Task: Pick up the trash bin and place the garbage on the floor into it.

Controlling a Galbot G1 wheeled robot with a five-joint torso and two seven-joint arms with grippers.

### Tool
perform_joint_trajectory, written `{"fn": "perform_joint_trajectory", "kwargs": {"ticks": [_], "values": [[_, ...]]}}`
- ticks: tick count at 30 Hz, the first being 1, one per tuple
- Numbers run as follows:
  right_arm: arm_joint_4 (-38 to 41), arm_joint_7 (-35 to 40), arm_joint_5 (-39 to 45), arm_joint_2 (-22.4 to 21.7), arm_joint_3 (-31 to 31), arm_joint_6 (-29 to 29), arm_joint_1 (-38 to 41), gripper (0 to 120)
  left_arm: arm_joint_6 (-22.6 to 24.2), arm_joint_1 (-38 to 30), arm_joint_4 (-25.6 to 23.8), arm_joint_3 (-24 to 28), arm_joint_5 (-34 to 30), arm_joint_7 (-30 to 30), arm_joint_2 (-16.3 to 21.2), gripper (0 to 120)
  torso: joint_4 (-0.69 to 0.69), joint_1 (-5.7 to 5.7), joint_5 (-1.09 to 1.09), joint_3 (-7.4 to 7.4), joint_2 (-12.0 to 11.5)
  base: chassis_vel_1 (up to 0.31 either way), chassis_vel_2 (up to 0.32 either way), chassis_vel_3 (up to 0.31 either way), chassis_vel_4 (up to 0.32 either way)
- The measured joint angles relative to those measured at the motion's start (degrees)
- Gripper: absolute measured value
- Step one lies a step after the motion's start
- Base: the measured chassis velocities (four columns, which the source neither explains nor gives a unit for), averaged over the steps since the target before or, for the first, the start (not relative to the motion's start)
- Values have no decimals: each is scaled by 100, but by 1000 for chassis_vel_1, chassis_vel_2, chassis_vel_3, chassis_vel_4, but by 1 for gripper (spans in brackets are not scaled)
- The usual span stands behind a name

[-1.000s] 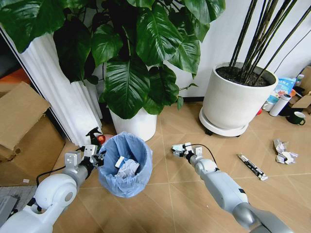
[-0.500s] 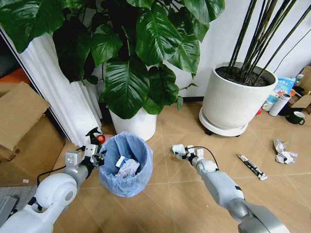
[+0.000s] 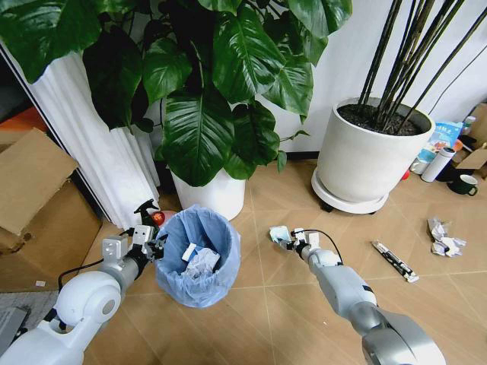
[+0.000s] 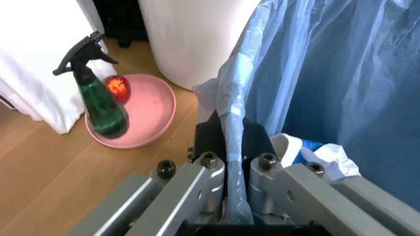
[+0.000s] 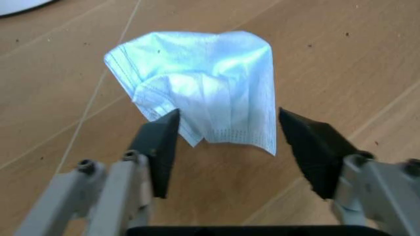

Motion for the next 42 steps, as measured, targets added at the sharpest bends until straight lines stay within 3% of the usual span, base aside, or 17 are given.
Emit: {"fn": "perform_joint_trajectory", "kwargs": {"ticks": [6,10,16,24,33,42], "values": [[-95,-10,-95,40,128,-1,32,37,-5,-24,16,0,0,14,22,0,0,0,0,0,0,0,0,0,0],[-160,-23,-167,71,252,-1,62,18,-7,-48,41,-1,-3,41,53,0,0,0,0,0,0,0,0,0,0],[-205,-30,-203,75,332,0,78,0,-10,-83,71,-1,-8,68,68,0,0,0,0,0,0,0,0,0,0],[-217,-50,-261,76,421,6,79,0,-14,-106,90,0,-11,85,95,0,0,0,0,0,0,0,0,0,0],[382,-202,-422,14,106,275,-216,0,-14,-64,58,-20,-18,82,146,0,0,0,0,0,0,0,0,0,0],[198,-214,-669,93,204,412,-90,0,-14,-35,13,-41,-29,69,191,0,0,0,-1,0,0,0,0,0,0]]}}
